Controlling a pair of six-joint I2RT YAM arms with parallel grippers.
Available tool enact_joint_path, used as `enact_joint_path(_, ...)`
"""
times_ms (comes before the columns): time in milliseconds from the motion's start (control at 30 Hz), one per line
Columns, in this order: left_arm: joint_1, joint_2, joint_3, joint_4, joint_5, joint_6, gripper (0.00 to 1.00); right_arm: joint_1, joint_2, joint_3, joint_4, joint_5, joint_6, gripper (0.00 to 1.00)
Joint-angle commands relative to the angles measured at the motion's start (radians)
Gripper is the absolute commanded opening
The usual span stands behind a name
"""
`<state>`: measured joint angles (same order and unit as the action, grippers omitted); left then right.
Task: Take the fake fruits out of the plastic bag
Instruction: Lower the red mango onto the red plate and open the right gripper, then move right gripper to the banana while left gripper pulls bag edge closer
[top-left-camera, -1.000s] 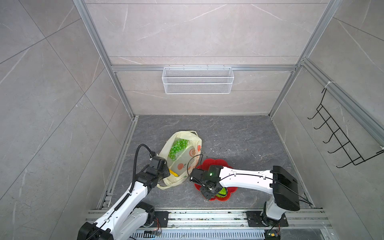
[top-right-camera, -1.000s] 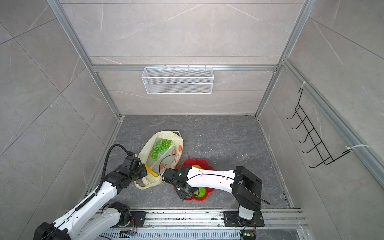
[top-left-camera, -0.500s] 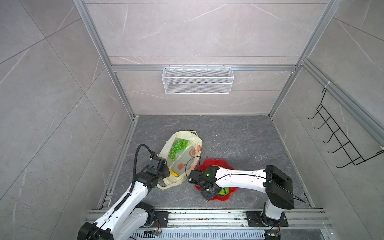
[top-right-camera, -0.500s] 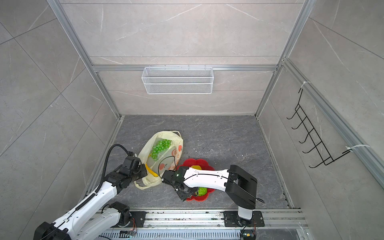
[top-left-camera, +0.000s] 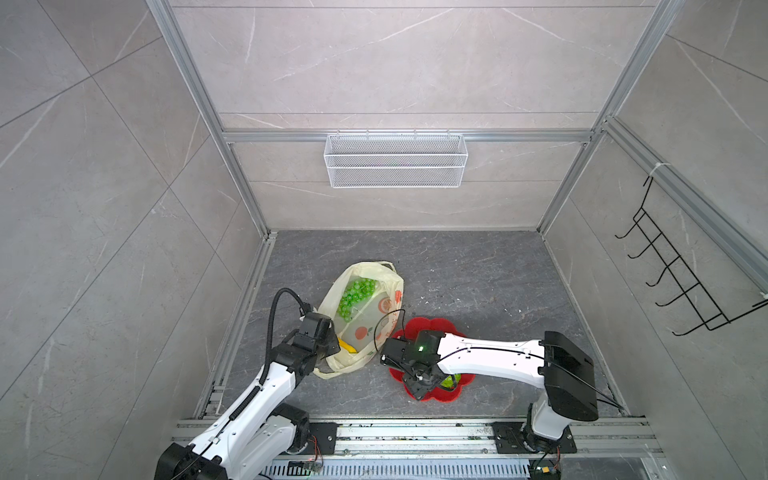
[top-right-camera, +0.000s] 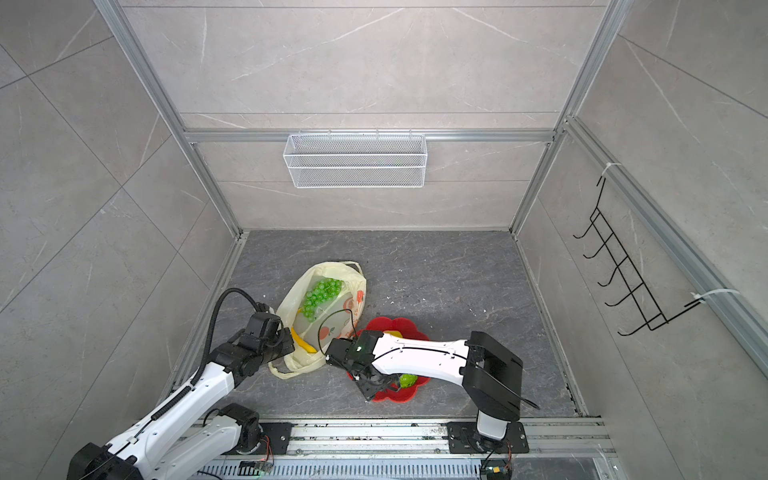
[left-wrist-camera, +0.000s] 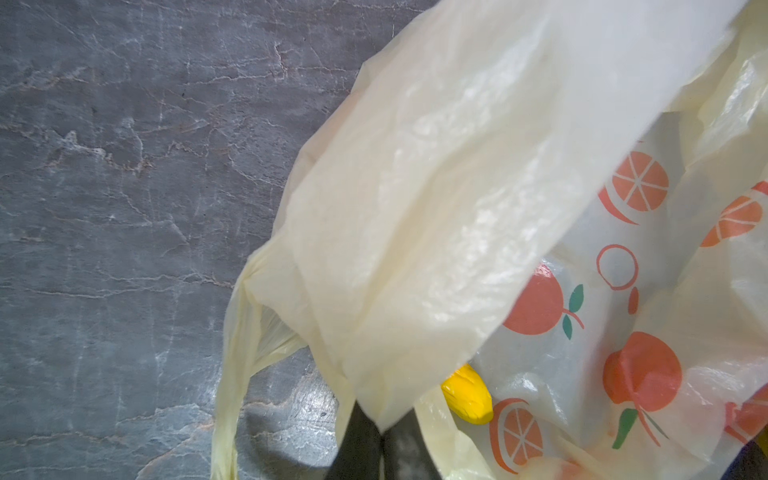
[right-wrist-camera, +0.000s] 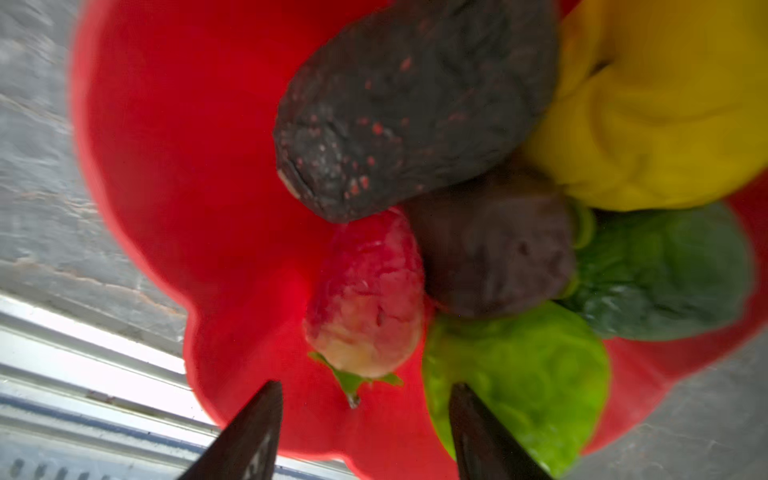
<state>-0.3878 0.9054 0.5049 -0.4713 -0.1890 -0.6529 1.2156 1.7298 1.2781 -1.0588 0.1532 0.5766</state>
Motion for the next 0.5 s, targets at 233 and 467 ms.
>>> enact_joint_path(233, -0.002, 0.007, -0.002, -0.02, 0.041, -0.073, 0.0, 0.004, -0.096, 0.086, -0.037, 0.171, 0.034, 0.72)
enact_joint_path(467, -0.002, -0.03, 0.04, -0.134, 0.003, -0.088, 0.12, 0.004, -0.161, 0.103, 0.05, 0.253, 0.044, 0.72)
